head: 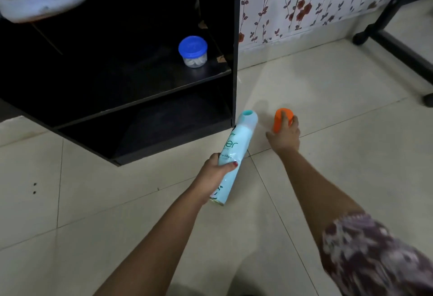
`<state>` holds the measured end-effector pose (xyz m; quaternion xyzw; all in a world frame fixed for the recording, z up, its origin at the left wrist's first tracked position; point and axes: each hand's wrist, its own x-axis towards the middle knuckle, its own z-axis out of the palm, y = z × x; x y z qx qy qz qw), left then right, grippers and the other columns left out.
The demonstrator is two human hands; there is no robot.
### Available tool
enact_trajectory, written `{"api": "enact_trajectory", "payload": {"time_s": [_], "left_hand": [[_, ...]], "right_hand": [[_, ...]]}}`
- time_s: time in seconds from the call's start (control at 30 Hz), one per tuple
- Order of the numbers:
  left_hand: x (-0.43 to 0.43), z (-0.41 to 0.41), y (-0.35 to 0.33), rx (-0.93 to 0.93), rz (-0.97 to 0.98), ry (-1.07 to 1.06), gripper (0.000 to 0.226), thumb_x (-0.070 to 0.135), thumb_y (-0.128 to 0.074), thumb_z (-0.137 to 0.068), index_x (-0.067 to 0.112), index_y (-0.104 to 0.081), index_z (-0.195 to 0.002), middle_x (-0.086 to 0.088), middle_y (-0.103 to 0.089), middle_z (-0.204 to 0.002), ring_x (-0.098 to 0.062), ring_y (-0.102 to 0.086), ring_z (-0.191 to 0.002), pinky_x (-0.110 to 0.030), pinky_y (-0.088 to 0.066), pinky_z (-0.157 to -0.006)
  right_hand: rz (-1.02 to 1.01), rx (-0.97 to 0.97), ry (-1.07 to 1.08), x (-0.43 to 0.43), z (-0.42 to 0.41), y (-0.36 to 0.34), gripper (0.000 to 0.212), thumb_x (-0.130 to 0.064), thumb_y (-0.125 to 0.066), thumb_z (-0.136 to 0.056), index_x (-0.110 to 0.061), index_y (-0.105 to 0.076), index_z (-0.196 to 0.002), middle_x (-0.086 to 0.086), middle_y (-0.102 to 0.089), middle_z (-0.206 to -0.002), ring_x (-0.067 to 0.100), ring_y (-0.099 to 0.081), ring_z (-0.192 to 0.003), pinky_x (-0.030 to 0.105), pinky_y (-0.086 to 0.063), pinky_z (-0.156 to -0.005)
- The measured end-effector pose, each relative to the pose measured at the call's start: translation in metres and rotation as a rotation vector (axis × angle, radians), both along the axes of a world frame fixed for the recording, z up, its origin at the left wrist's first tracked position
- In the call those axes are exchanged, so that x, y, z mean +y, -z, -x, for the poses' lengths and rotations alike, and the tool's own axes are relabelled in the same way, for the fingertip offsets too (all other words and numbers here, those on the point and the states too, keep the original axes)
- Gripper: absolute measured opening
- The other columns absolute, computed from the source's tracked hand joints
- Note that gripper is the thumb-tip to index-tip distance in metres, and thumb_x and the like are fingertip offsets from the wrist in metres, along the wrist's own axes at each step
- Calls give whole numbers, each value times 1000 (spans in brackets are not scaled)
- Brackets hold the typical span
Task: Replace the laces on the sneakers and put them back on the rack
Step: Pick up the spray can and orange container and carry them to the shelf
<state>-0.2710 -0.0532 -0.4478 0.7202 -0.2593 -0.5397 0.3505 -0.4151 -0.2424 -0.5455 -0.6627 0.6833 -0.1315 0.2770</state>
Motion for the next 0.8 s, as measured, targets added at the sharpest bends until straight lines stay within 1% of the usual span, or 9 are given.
{"api": "enact_trajectory", "payload": {"time_s": [0.07,0.13,0.2,0.37,0.43,0.57,0.63,0.73,0.8], "left_hand": [[2,-6,-12,0,18,-4,24,31,-58,-92,21,-52,-114,5,-62,-103,-9,-58,-82,-25,-41,-63],[3,-13,-29,22,18,-10,25,31,-58,-93,22,-52,-115,6,-62,-102,-8,-58,-82,-24,-40,-61],[4,-16,-53,51,-8,-24,25,30,-58,-93,22,-52,-115,5,-63,-103,-10,-60,-83,-23,-41,-60],[9,-17,-138,87,-68,-32,26,29,-60,-92,21,-53,-116,1,-63,-110,-13,-61,-90,-24,-43,-66],[6,-17,-179,95,-70,-47,26,28,-59,-93,21,-52,-117,3,-63,-108,-10,-60,-86,-20,-41,-61],[3,-13,-241,114,-76,-84,26,28,-58,-93,25,-52,-119,10,-62,-100,-5,-60,-81,-16,-41,-54],[0,-11,-260,100,-64,-108,23,28,-59,-93,28,-53,-115,13,-62,-98,-3,-60,-81,-12,-42,-51],[-8,-9,-283,72,-47,-142,22,29,-60,-92,26,-54,-113,7,-64,-103,-8,-62,-86,-21,-44,-61],[-11,-10,-296,59,-35,-173,20,28,-60,-92,26,-54,-111,5,-64,-105,-10,-62,-87,-24,-45,-64]], "right_hand": [[-19,47,-25,-21,-4,3,65,-19,-58,-86,-27,-28,-143,13,-24,-147,40,-42,-122,44,-42,-92],[9,36,17,-17,-6,-9,46,-14,-54,-88,-22,-38,-130,17,-37,-129,42,-52,-106,43,-43,-80],[-54,17,35,3,-5,-27,38,-18,-55,-88,-17,-39,-123,18,-42,-120,43,-55,-101,43,-43,-77],[-229,-351,294,76,3,-116,55,-27,-63,-85,-14,-37,-132,13,-56,-123,37,-57,-109,39,-42,-89],[-300,-490,366,95,4,-156,47,-27,-60,-89,-15,-40,-129,12,-58,-115,34,-56,-108,35,-42,-87],[-496,-855,510,113,-3,-232,33,-30,-50,-95,-22,-42,-126,4,-55,-115,26,-56,-107,43,-48,-94],[-534,-958,514,110,-7,-258,34,-30,-43,-97,-19,-43,-129,1,-55,-113,26,-57,-107,42,-50,-93],[-524,-1029,428,91,-15,-287,38,-29,-40,-96,-15,-44,-131,11,-52,-127,26,-58,-108,39,-55,-83],[-519,-1027,357,75,-19,-304,41,-30,-41,-94,-14,-44,-131,12,-50,-129,23,-57,-106,34,-55,-75]]}}
